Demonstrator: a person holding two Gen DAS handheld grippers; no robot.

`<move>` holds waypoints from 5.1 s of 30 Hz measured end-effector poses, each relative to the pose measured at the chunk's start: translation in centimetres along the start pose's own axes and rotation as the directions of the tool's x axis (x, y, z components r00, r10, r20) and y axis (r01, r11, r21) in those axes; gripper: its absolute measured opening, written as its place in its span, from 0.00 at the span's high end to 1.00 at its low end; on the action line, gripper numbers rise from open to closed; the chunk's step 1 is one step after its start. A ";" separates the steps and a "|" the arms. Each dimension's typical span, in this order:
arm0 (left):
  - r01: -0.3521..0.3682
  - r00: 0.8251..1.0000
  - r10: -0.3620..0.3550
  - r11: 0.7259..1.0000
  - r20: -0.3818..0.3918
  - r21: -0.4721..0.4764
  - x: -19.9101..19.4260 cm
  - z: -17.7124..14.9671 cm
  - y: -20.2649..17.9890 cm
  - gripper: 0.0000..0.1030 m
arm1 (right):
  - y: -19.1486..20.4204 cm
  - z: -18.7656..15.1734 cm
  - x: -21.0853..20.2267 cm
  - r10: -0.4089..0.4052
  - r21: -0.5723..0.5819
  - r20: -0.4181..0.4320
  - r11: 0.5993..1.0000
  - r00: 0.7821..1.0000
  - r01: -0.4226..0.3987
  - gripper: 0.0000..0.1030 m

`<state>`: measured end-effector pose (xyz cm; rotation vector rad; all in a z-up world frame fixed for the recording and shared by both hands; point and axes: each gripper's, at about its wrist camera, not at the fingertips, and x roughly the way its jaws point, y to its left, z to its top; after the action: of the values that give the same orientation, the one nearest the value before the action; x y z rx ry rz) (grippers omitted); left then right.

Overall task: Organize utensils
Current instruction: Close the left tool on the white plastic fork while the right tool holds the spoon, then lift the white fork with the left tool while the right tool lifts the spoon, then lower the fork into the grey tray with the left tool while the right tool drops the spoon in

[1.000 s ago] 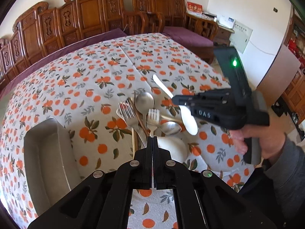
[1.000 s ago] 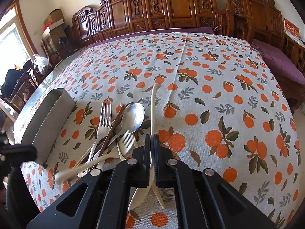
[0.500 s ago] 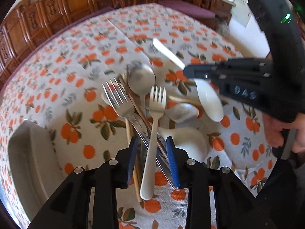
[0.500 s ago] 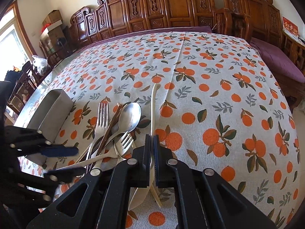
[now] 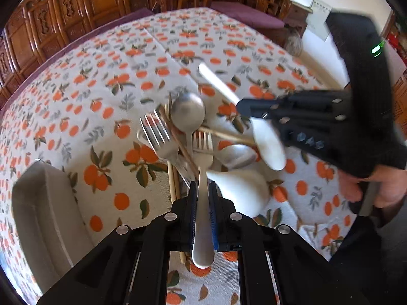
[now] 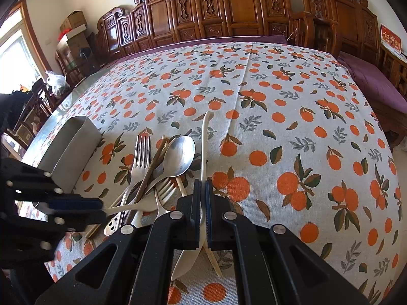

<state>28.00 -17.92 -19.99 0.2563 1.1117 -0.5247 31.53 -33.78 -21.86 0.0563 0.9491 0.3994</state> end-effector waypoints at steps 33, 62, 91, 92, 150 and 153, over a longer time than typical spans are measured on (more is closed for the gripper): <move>-0.040 0.987 0.057 0.993 -0.148 0.112 6.3 3.6 -1.2 0.86 | -1.8 0.1 -1.0 0.011 0.047 0.022 0.999 1.000 -0.012 0.96; 0.035 0.993 -0.027 0.997 -0.112 0.072 -0.3 2.6 -1.2 1.00 | -2.0 -0.1 -0.6 0.003 0.061 0.009 0.998 1.000 -0.004 0.96; -0.015 0.988 0.020 0.999 -0.151 0.029 4.9 0.5 0.4 0.89 | -2.0 -0.2 -0.5 0.005 0.059 0.001 0.998 1.000 -0.005 0.96; -0.014 0.989 0.017 1.000 -0.147 0.022 4.8 0.5 0.4 0.91 | -2.0 -0.2 -0.5 0.005 0.058 0.000 0.998 1.000 -0.005 0.96; -0.121 0.954 0.219 0.906 0.203 -0.407 -9.4 -12.4 19.9 0.84 | 21.6 3.5 1.3 0.165 -0.111 0.029 0.981 0.986 -0.161 0.96; -0.122 0.950 0.229 0.898 0.212 -0.422 -10.0 -12.7 20.7 0.84 | 24.0 3.8 2.4 0.190 -0.126 0.012 0.974 0.982 -0.187 0.96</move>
<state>25.45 8.18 -17.71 -0.0738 0.9067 -0.1483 28.43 -10.18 -16.21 0.0381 0.8961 0.6312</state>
